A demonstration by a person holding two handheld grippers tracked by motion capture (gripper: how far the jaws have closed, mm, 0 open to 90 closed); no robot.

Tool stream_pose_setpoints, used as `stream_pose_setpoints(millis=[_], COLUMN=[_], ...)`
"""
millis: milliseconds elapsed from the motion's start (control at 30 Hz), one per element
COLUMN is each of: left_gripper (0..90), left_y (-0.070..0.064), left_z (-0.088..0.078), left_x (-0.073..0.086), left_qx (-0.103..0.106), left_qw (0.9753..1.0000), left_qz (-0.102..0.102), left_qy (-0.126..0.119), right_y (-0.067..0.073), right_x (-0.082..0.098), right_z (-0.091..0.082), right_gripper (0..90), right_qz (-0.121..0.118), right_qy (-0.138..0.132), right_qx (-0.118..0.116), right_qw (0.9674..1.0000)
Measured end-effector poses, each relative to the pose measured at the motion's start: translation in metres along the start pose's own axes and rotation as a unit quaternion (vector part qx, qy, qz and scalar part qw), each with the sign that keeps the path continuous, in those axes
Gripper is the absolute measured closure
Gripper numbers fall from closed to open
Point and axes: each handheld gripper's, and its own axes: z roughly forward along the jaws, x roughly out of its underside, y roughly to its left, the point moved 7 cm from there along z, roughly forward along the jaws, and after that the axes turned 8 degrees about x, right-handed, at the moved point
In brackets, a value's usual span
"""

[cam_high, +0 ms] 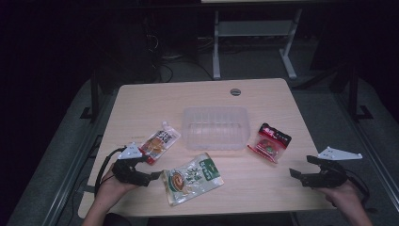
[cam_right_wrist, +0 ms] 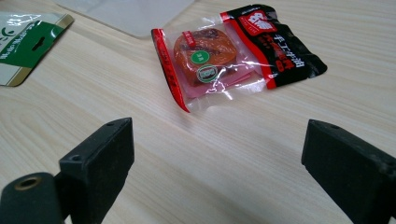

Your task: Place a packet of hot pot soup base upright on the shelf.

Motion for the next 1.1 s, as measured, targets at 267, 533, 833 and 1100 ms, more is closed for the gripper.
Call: stream_pose_setpoints(millis=[267, 533, 833, 1100], left_gripper=[14.8, 14.8, 15.0, 15.0], left_y=[0.0, -0.004, -0.004, -0.007], left_z=[0.0, 0.0, -0.004, -0.005], left_x=[0.0, 0.0, 0.0, 0.001], left_qx=[-0.001, -0.001, -0.005, -0.005], left_qw=[1.0, 1.0, 1.0, 1.0], left_qz=[0.002, 0.003, 0.004, 0.006], left_qy=[0.006, 0.0, -0.002, -0.002], right_y=[0.003, 0.006, 0.002, -0.002], right_x=[-0.004, -0.017, -0.053, -0.075], right_z=[0.0, 0.004, 0.034, 0.059], right_gripper=[20.5, 54.8, 89.6, 89.6], right_qz=[0.001, 0.001, -0.015, -0.029], right_qy=[0.002, 0.006, 0.004, 0.009], right_qx=[-0.011, -0.009, -0.004, -0.013], right_qw=[0.9999, 0.9999, 0.9999, 0.9995])
